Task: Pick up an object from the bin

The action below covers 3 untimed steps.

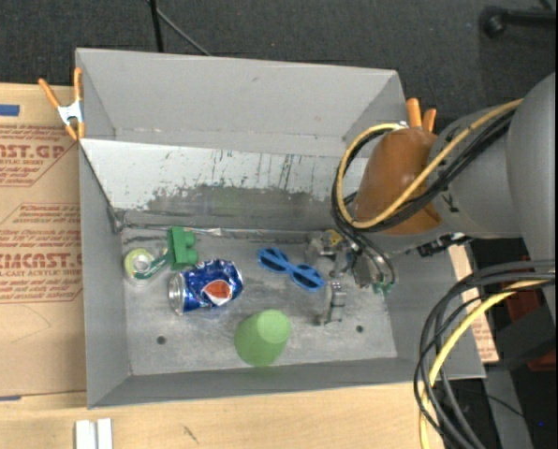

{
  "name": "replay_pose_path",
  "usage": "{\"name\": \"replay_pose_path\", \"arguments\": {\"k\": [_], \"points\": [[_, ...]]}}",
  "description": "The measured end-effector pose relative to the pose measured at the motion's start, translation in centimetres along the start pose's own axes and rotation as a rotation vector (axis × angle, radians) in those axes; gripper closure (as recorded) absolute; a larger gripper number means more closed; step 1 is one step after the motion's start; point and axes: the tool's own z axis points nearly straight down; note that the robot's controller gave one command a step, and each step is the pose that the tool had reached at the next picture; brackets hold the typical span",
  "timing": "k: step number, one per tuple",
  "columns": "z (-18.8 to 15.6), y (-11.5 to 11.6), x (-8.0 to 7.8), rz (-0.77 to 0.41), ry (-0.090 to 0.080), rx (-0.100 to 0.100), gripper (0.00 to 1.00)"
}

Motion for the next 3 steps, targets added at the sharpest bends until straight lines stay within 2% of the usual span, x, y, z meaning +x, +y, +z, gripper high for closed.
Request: {"name": "replay_pose_path", "arguments": {"k": [1,2,3], "points": [[-3.6,3.8,-0.3,0.061,-0.008,0.001,0.0],[-3.6,6.0,-0.2,0.216,-0.005,0.002,0.0],[-0.4,5.7,1.0,0.46,-0.005,0.002,0.0]]}}
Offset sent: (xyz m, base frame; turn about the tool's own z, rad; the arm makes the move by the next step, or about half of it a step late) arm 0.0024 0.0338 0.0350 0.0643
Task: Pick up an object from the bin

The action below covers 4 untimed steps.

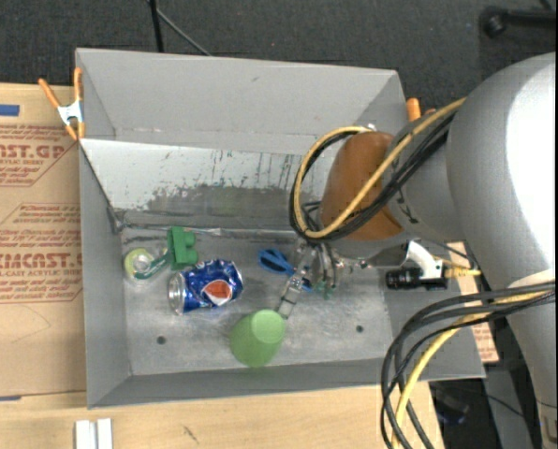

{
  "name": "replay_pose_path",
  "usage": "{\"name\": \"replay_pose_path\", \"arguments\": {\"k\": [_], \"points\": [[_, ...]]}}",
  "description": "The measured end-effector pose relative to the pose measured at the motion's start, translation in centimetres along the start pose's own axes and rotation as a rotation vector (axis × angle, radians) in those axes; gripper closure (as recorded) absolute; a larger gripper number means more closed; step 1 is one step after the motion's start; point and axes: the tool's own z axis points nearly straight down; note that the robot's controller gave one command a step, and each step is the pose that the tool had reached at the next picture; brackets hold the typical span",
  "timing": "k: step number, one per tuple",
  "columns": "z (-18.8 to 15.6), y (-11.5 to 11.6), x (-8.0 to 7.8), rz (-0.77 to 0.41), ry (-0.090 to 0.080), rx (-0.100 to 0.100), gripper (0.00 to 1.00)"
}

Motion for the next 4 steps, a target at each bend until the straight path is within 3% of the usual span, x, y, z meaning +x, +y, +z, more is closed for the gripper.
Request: {"name": "replay_pose_path", "arguments": {"k": [1,2,4], "points": [[0.0,0.0,0.0,-0.001,-0.001,0.001,0.0],[0.0,0.0,0.0,-0.001,-0.002,0.001,1.0],[-10.1,0.3,-0.2,-0.005,-0.005,-0.003,1.0]]}}
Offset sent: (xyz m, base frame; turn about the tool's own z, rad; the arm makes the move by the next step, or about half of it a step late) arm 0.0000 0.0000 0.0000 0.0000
